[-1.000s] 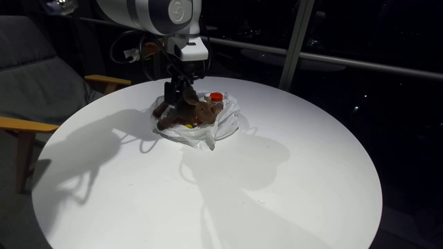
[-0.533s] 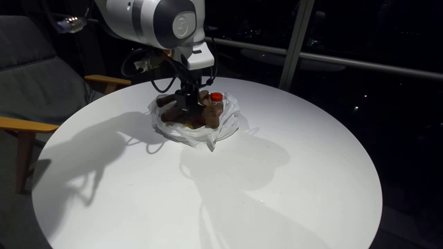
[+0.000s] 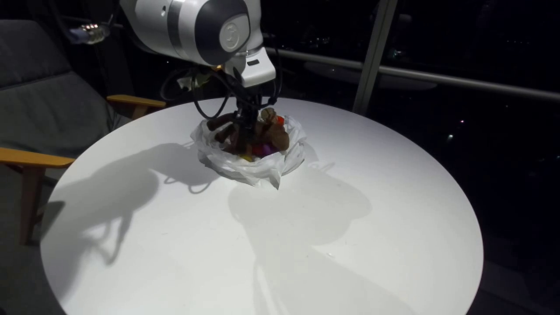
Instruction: Put the objects on the table in the plastic
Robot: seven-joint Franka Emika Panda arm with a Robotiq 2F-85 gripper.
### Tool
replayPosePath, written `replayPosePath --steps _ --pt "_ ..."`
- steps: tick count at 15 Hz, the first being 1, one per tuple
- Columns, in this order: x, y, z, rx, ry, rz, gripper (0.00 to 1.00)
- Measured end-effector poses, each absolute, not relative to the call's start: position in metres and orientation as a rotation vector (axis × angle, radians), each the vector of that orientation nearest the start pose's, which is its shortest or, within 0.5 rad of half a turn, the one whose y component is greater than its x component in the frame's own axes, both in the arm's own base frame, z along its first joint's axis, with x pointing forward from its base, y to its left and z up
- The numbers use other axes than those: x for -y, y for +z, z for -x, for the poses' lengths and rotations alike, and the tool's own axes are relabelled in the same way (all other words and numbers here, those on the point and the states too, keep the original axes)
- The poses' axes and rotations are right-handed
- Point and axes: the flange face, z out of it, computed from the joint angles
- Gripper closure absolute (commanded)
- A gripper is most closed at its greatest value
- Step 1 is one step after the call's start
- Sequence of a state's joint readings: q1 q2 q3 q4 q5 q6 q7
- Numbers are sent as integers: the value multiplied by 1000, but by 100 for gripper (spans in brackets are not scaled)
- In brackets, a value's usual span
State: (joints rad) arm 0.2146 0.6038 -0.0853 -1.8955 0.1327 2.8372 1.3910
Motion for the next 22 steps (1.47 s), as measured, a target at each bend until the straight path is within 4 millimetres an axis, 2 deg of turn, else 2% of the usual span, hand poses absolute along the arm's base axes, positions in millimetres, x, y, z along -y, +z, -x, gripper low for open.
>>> replayPosePath --steps 1,5,8,17,22 --pt "-84 223 -658 -1799 -362 2224 98" --pt "-94 252 -662 -1772 -428 2155 97" --pt "-99 264 -663 -1771 -435 2126 97" --pt "-108 235 -657 -1831 -354 2096 97" --pt "-103 219 -662 -1846 -356 2106 97"
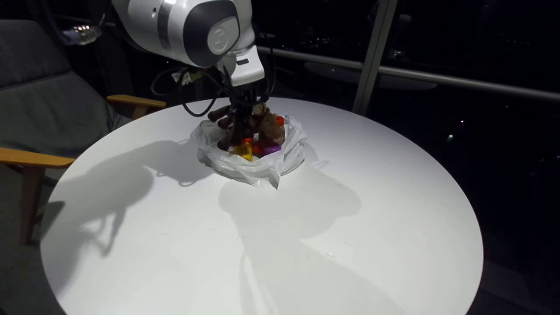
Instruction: Put the objects on the table in the plastic
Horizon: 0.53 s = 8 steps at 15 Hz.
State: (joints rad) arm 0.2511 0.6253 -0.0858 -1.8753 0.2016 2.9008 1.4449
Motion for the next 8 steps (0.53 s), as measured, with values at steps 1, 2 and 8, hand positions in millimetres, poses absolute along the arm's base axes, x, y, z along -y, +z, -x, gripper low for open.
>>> replayPosePath --steps 1,2,8 --pt "-103 216 -663 -1847 -355 2108 97" --pt "-104 214 -663 -1847 -353 2110 97" --pt "-109 207 -668 -1853 -328 2097 54"
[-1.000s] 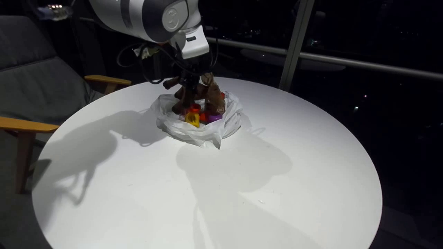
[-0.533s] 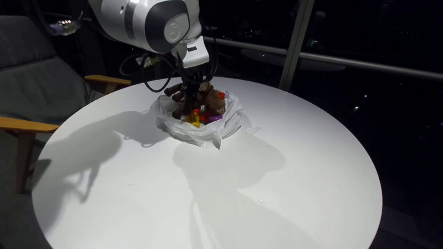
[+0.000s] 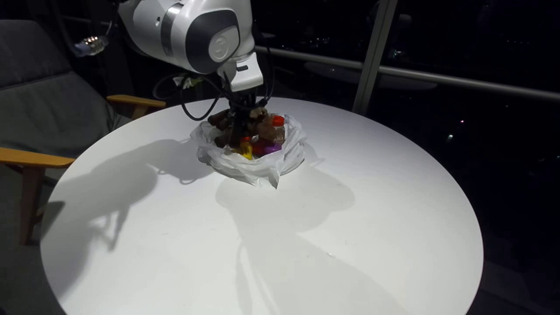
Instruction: Put the objects on the table in the plastic
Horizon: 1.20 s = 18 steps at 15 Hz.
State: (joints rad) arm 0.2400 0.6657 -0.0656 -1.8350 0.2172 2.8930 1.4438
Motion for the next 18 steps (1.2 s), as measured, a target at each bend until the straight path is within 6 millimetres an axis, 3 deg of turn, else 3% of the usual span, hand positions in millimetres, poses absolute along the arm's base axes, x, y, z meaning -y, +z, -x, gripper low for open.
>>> replayPosePath --steps 4,7,10,14,18 --pt "-110 209 -669 -1852 -309 2103 24" --pt "-110 225 -665 -1828 -289 2122 2" --pt "-102 263 -648 -1752 -296 2191 0" --pt "-91 314 -601 -1558 -192 2318 0" --pt "-85 330 -535 -1322 16 2457 0"
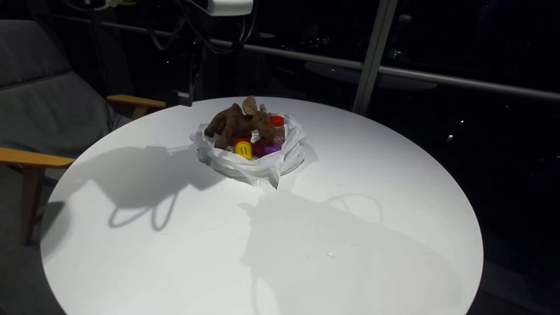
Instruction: Put the objects on the table in the plastic
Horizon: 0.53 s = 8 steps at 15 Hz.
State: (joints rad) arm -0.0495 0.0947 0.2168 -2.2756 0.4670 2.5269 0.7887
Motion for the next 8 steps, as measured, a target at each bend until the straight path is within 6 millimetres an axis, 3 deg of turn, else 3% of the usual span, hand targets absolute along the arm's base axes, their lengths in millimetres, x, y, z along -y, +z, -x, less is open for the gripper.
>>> replayPosePath --steps 4,8 --pt "-68 349 -475 -1060 236 2593 0" --pt "-48 407 -427 -806 399 2748 0"
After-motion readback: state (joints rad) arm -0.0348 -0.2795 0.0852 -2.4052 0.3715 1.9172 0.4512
